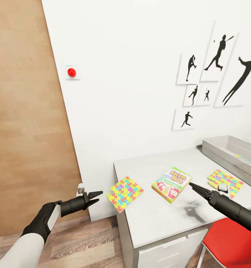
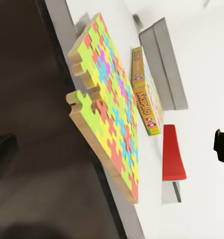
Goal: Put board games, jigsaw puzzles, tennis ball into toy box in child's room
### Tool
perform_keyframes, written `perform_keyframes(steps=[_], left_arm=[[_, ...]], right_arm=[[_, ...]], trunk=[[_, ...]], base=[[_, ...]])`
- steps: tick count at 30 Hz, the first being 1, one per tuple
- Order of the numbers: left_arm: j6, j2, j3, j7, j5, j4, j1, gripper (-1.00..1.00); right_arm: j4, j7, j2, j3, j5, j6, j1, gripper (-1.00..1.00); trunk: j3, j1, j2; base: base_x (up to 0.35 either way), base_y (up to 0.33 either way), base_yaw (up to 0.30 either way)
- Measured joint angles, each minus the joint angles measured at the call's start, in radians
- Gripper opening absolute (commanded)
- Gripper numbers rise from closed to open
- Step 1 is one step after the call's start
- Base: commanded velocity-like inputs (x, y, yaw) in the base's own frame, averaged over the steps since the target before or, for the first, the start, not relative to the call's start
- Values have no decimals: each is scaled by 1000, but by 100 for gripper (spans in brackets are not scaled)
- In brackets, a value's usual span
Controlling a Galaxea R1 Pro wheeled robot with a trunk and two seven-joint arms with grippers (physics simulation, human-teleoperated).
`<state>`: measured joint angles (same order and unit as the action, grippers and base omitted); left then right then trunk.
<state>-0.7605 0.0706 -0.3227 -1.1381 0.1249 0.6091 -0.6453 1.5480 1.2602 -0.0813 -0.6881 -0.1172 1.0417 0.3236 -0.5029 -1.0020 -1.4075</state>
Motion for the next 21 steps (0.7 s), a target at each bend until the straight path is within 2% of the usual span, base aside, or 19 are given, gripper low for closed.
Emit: perform_keyframes(steps=[10, 21], left_arm=[[2, 0, 0, 0, 0, 0, 0, 100], [2, 0, 0, 0, 0, 0, 0, 100]], right_arm=[[0, -1, 0, 1, 1, 0, 0, 100], [0, -1, 0, 2, 2, 0, 0, 100]], trunk=[[14, 0, 0], [17, 0, 0]], base=[[0, 0, -98], [0, -57, -13]])
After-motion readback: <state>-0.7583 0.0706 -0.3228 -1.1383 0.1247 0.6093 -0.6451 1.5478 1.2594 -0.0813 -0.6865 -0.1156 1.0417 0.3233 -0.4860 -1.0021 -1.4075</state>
